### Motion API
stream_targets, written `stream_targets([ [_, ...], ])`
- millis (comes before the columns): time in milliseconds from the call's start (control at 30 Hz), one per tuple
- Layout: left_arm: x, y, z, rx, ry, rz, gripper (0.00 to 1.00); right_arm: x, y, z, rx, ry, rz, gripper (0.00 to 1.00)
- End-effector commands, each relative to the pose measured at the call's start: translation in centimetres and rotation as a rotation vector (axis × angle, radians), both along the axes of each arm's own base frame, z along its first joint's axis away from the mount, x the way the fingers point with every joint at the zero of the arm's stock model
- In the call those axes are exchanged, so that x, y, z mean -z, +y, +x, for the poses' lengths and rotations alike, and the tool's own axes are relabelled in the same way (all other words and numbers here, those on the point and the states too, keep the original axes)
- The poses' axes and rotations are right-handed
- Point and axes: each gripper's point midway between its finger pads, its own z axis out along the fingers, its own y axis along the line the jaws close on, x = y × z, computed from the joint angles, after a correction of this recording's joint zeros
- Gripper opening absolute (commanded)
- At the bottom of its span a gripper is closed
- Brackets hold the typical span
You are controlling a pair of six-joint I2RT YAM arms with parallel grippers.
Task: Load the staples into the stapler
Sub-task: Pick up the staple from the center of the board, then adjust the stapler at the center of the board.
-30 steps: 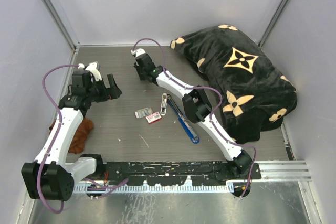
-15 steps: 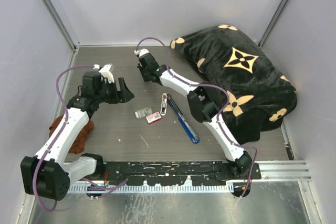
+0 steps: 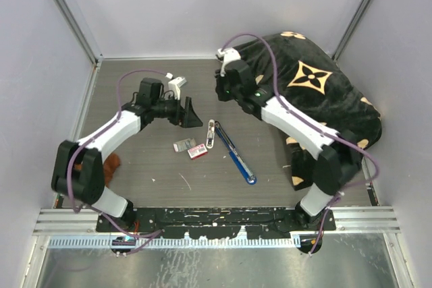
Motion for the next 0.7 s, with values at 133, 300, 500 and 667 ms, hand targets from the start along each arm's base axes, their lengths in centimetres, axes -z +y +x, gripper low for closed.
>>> stream_targets([
  [133, -2.1, -5.3, 3.7, 0.224, -0.178, -0.125, 0.73, -0.6, -5.5, -7.4, 0.054, 0.049, 0.108, 0.10],
  [300, 0.6, -6.2, 4.7, 0.265, -0.136, -0.125, 0.71, -0.1, -7.1, -10.7, 0.057, 0.093, 0.168, 0.10],
  [500, 2.9, -6.8, 5.4, 0.284, -0.164, -0.075, 0.71, 0.2, -7.0, -12.2, 0.041, 0.135, 0.219, 0.10],
  [667, 4.7, -7.6, 5.6, 0.313, -0.145, -0.037, 0.73, -0.1, -6.5, -12.4, 0.026, 0.143, 0.247, 0.10],
])
